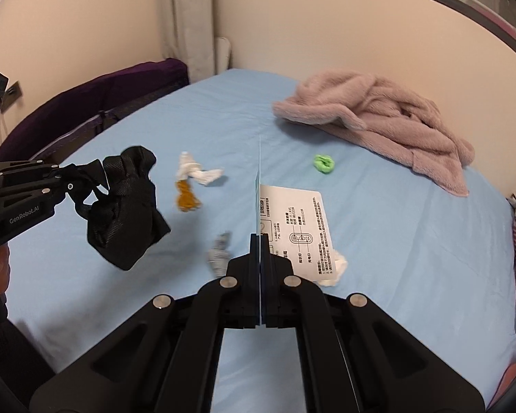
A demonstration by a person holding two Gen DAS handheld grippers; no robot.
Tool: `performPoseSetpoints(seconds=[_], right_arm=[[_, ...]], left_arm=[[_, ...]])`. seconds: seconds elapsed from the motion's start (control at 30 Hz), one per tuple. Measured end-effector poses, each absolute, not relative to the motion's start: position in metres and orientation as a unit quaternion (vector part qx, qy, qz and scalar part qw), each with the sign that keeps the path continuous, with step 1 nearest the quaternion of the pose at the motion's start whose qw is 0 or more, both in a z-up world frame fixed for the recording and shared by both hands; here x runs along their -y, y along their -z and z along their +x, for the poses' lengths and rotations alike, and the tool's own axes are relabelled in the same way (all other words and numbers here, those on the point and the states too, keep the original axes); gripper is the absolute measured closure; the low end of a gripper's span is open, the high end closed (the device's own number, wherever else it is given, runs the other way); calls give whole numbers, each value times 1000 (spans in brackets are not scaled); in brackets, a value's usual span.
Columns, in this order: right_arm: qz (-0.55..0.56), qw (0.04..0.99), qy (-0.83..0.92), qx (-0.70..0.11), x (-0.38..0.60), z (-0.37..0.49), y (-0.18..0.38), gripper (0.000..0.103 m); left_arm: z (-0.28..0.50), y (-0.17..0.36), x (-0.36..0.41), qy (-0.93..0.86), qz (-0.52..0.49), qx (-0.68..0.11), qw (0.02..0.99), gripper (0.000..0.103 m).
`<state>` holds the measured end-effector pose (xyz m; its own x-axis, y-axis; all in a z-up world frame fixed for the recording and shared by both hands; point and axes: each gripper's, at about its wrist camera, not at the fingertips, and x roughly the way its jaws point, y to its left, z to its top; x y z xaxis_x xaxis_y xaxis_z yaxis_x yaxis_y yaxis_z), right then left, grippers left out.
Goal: Collect trash
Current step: 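Carry the black cloth and white card with both tools to the grey bin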
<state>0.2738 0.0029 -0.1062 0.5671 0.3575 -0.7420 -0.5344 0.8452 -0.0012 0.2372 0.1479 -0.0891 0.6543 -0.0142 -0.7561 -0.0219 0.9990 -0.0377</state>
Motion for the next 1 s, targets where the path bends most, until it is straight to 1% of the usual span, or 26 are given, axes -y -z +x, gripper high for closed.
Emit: performPoseSetpoints(seconds=[0.23,0.47,0.67,1.0], right_arm=[[-139,865,-309,-369,-57,218,79,103],[-164,844,-372,-349,-119,165,60,103],[-183,813,-440,-335,-186,114,50,103],[-227,733,-562,-311,-319,14,38,103]], left_arm=[[163,56,-196,-52,-30,-405,912,100],[78,31,-261,-127,-60,-401,905,100],[1,13,-314,-198,-80,-389,896,100],[-131,-19,-388,-325,-95,-364,868,100]])
